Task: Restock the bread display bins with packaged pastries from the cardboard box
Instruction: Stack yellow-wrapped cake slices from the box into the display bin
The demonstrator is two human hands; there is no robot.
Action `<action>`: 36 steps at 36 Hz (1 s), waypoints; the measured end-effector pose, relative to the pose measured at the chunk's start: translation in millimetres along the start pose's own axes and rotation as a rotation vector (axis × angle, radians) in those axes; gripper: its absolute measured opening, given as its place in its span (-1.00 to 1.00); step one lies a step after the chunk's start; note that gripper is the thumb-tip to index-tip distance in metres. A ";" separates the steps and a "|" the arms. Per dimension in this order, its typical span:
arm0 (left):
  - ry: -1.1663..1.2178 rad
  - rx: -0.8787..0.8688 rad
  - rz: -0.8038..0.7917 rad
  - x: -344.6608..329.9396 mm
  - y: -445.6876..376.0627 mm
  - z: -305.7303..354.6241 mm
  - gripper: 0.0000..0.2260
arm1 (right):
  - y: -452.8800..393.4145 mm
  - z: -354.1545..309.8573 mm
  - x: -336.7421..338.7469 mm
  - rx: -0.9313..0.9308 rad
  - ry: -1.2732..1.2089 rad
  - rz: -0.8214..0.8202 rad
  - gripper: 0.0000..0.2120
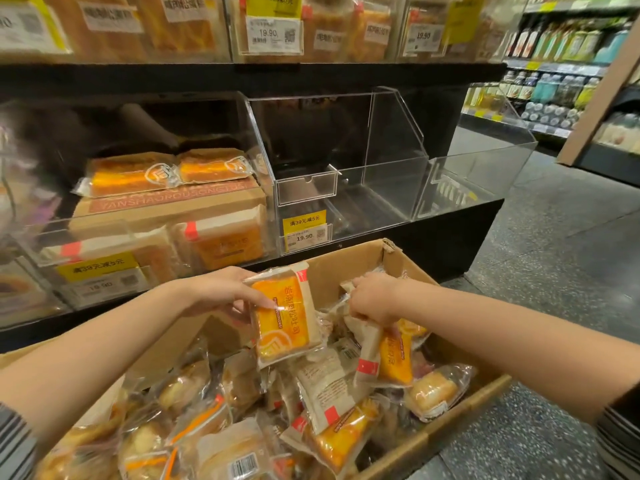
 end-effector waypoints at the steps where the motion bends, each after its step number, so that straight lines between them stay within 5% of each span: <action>1: 0.023 -0.013 -0.016 1.3 3.0 2.1 -0.35 | 0.9 2.2 4.6 -0.001 -0.094 -0.012 -0.76; 5: 0.172 -0.084 -0.075 8.9 19.4 15.0 -0.47 | 5.4 9.1 32.7 0.016 -0.394 0.036 -0.71; 10: 0.404 -0.233 0.051 33.4 42.8 33.1 -0.16 | 4.7 18.3 77.7 0.026 -0.654 0.296 -0.57; 15: 0.693 -0.356 0.183 44.5 81.3 55.1 -0.48 | 13.0 31.7 129.2 0.051 -0.862 0.570 -0.68; 19: 0.918 -0.466 0.403 79.1 87.8 41.0 -0.48 | 22.7 37.0 162.3 0.094 -1.085 0.730 -0.73; 25: 1.063 -0.674 0.345 102.3 104.2 54.2 -0.45 | 25.0 46.8 195.8 0.078 -1.170 0.972 -0.76; 28: 1.246 -0.765 0.552 125.0 107.7 50.0 -0.58 | 25.4 52.1 210.5 0.060 -1.234 1.104 -0.76; 32: 1.226 -0.683 0.985 144.4 110.4 37.3 -0.87 | 16.5 60.4 226.9 -0.051 -1.169 1.228 -0.79; 36: 1.346 -0.599 1.213 160.5 108.5 25.6 -0.66 | -2.8 69.7 231.4 -0.261 -1.037 1.358 -0.80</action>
Point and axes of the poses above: each hand's wrist, its own y-axis away from the middle knuckle, its own x-axis out of the back of the hand, z = x × y, the point moved 4 cm from there along -y, towards the middle knuckle, and after that the axes turned 2 degrees about -x, right-handed, at the moved point
